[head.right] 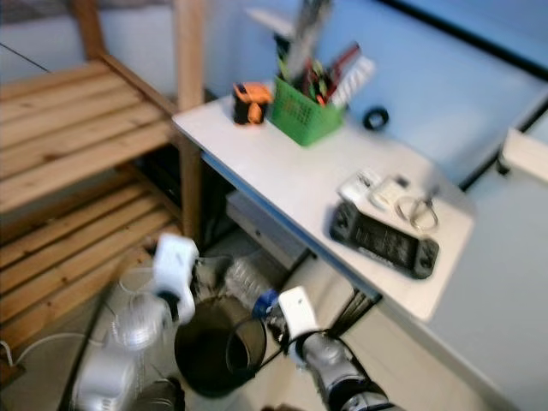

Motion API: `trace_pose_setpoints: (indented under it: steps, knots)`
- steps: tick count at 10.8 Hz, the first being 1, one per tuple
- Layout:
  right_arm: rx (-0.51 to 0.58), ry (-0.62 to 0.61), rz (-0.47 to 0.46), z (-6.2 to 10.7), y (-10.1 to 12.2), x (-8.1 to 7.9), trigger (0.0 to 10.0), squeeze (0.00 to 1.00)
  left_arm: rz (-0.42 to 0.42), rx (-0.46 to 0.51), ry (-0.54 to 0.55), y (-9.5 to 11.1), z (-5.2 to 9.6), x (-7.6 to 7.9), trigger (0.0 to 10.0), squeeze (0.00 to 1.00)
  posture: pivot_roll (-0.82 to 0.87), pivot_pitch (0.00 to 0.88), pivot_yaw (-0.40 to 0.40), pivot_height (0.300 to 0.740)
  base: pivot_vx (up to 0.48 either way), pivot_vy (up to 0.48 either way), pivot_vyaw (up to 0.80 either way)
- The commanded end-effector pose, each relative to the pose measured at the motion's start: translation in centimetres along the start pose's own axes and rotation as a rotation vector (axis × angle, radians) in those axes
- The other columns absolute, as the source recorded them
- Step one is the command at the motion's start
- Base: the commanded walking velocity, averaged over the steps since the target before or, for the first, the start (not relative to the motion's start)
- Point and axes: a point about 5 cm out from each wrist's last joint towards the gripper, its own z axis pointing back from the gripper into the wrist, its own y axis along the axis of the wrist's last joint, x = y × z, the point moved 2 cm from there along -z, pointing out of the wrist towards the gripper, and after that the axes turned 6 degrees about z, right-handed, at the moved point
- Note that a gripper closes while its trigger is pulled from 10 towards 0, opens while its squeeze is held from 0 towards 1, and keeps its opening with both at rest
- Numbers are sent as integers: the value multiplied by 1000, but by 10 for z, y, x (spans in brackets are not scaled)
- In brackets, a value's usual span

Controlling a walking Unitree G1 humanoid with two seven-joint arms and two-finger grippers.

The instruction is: Clean up the room

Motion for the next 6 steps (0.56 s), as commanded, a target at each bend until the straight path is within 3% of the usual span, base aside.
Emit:
trace_pose_setpoints:
  steps: [1, 3, 4, 6]
  knots:
    - [-26, -1, 21, 0, -4, 0, 10000, 0, 10, -95, -5, -19, 11, 8, 10000, 0, 206, 209, -178, 740, 0, 0, 0]
    - [-41, 17, 31, -3, 0, -7, 10000, 0, 182, -292, 6, -61, 31, 20, 10000, 0, 222, 227, -204, 740, 0, 0, 0]
    - [-53, 26, 31, -5, 4, -10, 10000, 0, 203, -339, 51, -67, 35, 19, 10000, 0, 237, 231, -225, 740, 0, 0, 0]
    - [-56, 72, -14, -8, 15, -18, 10000, 0, 170, -391, 118, -70, 44, 15, 10000, 0, 262, 233, -252, 740, 0, 0, 0]
